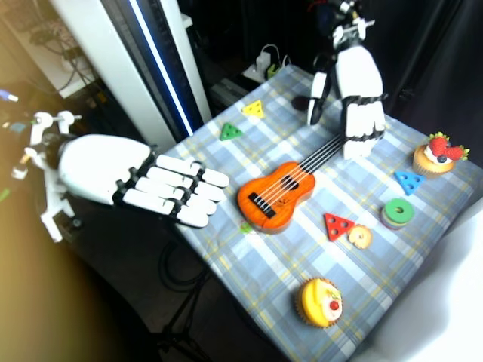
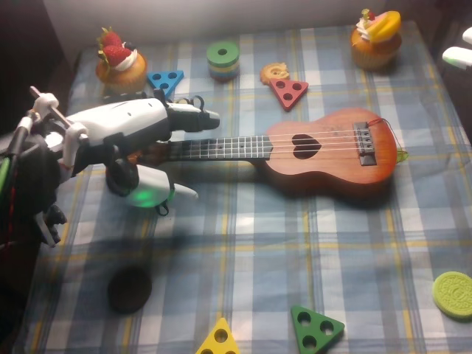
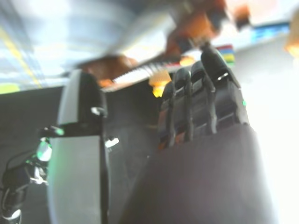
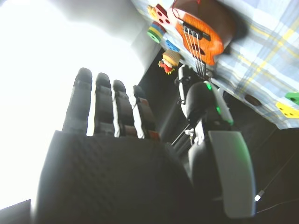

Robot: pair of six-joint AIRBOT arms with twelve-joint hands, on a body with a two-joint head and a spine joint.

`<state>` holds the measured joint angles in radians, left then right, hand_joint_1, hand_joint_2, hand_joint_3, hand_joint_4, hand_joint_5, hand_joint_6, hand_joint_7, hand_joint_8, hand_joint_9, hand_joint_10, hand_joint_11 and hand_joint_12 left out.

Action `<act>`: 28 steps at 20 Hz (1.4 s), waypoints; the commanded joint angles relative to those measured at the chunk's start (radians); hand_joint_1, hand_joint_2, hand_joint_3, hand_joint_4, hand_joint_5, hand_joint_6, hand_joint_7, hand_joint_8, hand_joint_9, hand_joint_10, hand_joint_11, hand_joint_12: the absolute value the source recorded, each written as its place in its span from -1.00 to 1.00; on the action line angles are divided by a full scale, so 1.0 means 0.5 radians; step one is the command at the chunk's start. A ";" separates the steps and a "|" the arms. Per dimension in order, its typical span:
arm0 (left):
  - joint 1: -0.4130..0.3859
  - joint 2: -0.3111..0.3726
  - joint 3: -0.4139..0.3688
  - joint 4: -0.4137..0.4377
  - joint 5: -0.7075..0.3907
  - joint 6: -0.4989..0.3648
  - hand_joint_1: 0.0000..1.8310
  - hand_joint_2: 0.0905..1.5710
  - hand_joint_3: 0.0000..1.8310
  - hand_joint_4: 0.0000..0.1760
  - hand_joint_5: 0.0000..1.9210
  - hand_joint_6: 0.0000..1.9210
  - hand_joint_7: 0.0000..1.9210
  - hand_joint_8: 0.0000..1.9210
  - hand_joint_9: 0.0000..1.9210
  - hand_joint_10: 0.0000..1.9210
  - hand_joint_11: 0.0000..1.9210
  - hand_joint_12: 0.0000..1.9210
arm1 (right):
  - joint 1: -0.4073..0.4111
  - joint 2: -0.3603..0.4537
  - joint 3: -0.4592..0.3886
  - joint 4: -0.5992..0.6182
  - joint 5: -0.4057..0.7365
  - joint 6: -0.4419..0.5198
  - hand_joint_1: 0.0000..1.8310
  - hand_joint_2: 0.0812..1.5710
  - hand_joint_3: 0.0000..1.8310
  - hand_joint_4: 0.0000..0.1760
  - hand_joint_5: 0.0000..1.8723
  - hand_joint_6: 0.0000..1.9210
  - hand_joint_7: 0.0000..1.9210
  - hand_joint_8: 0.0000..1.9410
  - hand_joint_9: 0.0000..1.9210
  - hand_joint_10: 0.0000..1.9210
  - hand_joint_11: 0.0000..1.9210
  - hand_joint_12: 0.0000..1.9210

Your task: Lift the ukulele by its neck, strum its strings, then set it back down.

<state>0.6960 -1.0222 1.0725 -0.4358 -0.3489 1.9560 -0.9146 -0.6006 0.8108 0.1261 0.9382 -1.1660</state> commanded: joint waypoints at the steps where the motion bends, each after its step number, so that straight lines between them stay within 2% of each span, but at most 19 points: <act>1: -0.009 -0.019 0.027 -0.026 -0.197 0.006 0.17 0.37 -0.99 -1.00 -0.65 -0.98 -0.61 -0.97 -0.68 -0.89 -1.00 0.33 | 0.021 0.012 0.001 0.020 0.254 -0.007 -0.60 0.69 -1.00 -0.74 -1.00 -1.00 -1.00 -1.00 -1.00 -1.00 -1.00 -1.00; 2: -0.005 -0.037 0.046 -0.041 -0.189 0.006 0.18 0.39 -0.99 -1.00 -0.64 -0.98 -0.60 -0.97 -0.67 -0.88 -1.00 0.34 | 0.021 0.012 0.001 0.020 0.258 -0.007 -0.55 0.70 -1.00 -0.71 -1.00 -1.00 -1.00 -1.00 -1.00 -1.00 -1.00 -1.00; 3: 0.000 -0.057 0.063 -0.055 -0.181 0.008 0.22 0.37 -1.00 -1.00 -0.54 -0.97 -0.50 -0.96 -0.64 -0.67 -1.00 0.55 | 0.021 0.012 0.000 0.020 0.261 -0.007 -0.52 0.70 -1.00 -0.68 -1.00 -1.00 -1.00 -1.00 -1.00 -1.00 -1.00 -1.00; 4: 0.002 -0.070 0.075 -0.074 -0.174 0.022 0.22 0.43 -1.00 -1.00 -0.51 -0.96 -0.47 -0.95 -0.72 -0.34 -1.00 0.70 | 0.021 0.012 0.000 0.020 0.261 -0.007 -0.52 0.70 -1.00 -0.63 -1.00 -1.00 -1.00 -1.00 -1.00 -1.00 -1.00 -1.00; 5: 0.006 -0.089 0.089 -0.110 -0.171 0.056 0.29 0.43 -1.00 -1.00 -0.41 -0.83 -0.49 -0.44 -0.71 0.18 -1.00 0.90 | 0.021 0.012 0.000 0.021 0.268 -0.007 -0.52 0.70 -1.00 -0.70 -1.00 -1.00 -1.00 -1.00 -1.00 -1.00 -1.00 -1.00; 6: 0.010 -0.104 0.101 -0.162 -0.168 0.111 0.29 0.55 -1.00 -1.00 -0.32 0.08 -0.28 0.43 -0.56 0.71 -0.74 0.98 | 0.019 0.012 0.000 0.023 0.284 -0.007 -0.55 0.70 -1.00 -0.85 -1.00 -1.00 -1.00 -1.00 -1.00 -1.00 -1.00 -1.00; 7: 0.018 -0.123 0.116 -0.195 -0.163 0.141 0.21 0.58 -1.00 -1.00 -0.28 0.45 -0.39 0.91 -0.41 0.99 -0.52 1.00 | 0.014 0.014 0.000 0.036 0.320 -0.007 -0.54 0.71 -1.00 -0.74 -1.00 -1.00 -1.00 -1.00 -1.00 -1.00 -1.00 -1.00; 8: 0.024 -0.133 0.127 -0.211 -0.163 0.141 0.21 0.55 -1.00 -1.00 -0.22 0.43 -0.32 0.98 -0.26 1.00 -0.34 1.00 | 0.010 0.017 0.000 0.044 0.344 -0.007 -0.56 0.70 -1.00 -0.87 -1.00 -1.00 -1.00 -1.00 -1.00 -1.00 -1.00 -1.00; 9: 0.031 -0.146 0.138 -0.223 -0.162 0.141 0.21 0.55 -1.00 -1.00 -0.22 0.43 -0.32 0.98 -0.26 1.00 -0.34 1.00 | 0.004 0.024 -0.002 0.052 0.370 -0.007 -0.56 0.70 -1.00 -0.87 -1.00 -1.00 -1.00 -1.00 -1.00 -1.00 -1.00 -1.00; 10: 0.036 -0.157 0.148 -0.238 -0.162 0.141 0.22 0.52 -1.00 -1.00 -0.18 0.39 -0.23 1.00 -0.14 1.00 -0.20 1.00 | -0.001 0.032 -0.005 0.059 0.390 -0.007 -0.62 0.69 -1.00 -0.95 -1.00 -1.00 -1.00 -1.00 -1.00 -1.00 -0.96 -0.97; 11: 0.037 -0.160 0.150 -0.241 -0.163 0.141 0.36 0.43 -1.00 -1.00 -0.31 0.86 -0.14 1.00 -0.01 1.00 -0.03 1.00 | -0.005 0.037 -0.007 0.065 0.403 -0.007 -0.64 0.64 -0.97 -0.93 -1.00 -1.00 -1.00 -1.00 -0.96 -0.99 -0.99 -0.60; 12: 0.036 -0.159 0.147 -0.240 -0.165 0.141 0.36 0.40 -1.00 -1.00 -0.30 0.97 -0.09 1.00 0.05 1.00 0.06 1.00 | -0.011 0.040 -0.009 0.070 0.417 -0.007 -0.65 0.66 -0.98 -1.00 -1.00 -1.00 -1.00 -1.00 -0.99 -1.00 -1.00 -0.62; 14: 0.034 -0.128 0.111 -0.224 -0.207 0.141 0.40 0.32 -1.00 -1.00 -0.13 1.00 0.09 1.00 0.26 1.00 0.39 1.00 | -0.013 0.040 -0.009 0.075 0.433 -0.007 -0.70 0.64 -1.00 -1.00 -1.00 -1.00 -1.00 -1.00 -1.00 -1.00 -1.00 -0.83; 15: 0.032 -0.115 0.095 -0.218 -0.223 0.141 0.40 0.32 -1.00 -1.00 -0.07 1.00 0.15 1.00 0.32 1.00 0.46 1.00 | -0.013 0.040 -0.009 0.075 0.436 -0.007 -0.71 0.63 -1.00 -1.00 -1.00 -1.00 -1.00 -1.00 -1.00 -1.00 -1.00 -0.85; 17: 0.011 -0.063 0.044 -0.152 -0.268 0.112 0.38 0.32 -1.00 -1.00 -0.04 1.00 0.19 1.00 0.33 1.00 0.47 1.00 | -0.013 0.042 -0.010 0.075 0.452 -0.006 -0.70 0.63 -1.00 -1.00 -1.00 -1.00 -1.00 -1.00 -1.00 -1.00 -1.00 -0.98; 20: -0.043 -0.017 0.011 -0.021 -0.308 0.000 0.49 0.36 -0.99 -1.00 0.01 1.00 0.25 1.00 0.46 1.00 0.57 1.00 | -0.015 0.046 -0.012 0.073 0.456 -0.006 -0.69 0.62 -1.00 -1.00 -1.00 -1.00 -1.00 -1.00 -1.00 -1.00 -1.00 -1.00; 25: -0.144 -0.044 0.021 0.070 -0.308 -0.006 0.49 0.45 -0.97 -1.00 -0.03 1.00 0.25 1.00 0.42 1.00 0.53 1.00 | 0.013 0.032 0.013 0.046 0.449 0.015 -0.63 0.66 -0.99 -1.00 -1.00 -1.00 -1.00 -1.00 -1.00 -1.00 -1.00 -1.00; 27: -0.168 -0.074 0.056 0.085 -0.279 -0.006 0.46 0.50 -0.96 -1.00 0.01 1.00 0.35 1.00 0.51 1.00 0.59 1.00 | 0.057 0.004 0.053 -0.001 0.389 0.061 -0.60 0.67 -0.99 -1.00 -1.00 -1.00 -1.00 -1.00 -1.00 -1.00 -1.00 -1.00; 28: -0.180 -0.088 0.072 0.092 -0.260 -0.007 0.46 0.51 -0.97 -1.00 0.00 1.00 0.38 1.00 0.53 1.00 0.61 1.00 | 0.097 -0.012 0.078 -0.032 0.324 0.095 -0.50 0.65 -1.00 -0.76 -0.98 -0.99 -1.00 -1.00 -1.00 -1.00 -1.00 -1.00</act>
<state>0.6209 -1.0683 1.1061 -0.3985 -0.3798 1.9621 -0.8696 -0.6106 0.8478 0.0986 0.9997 -1.1202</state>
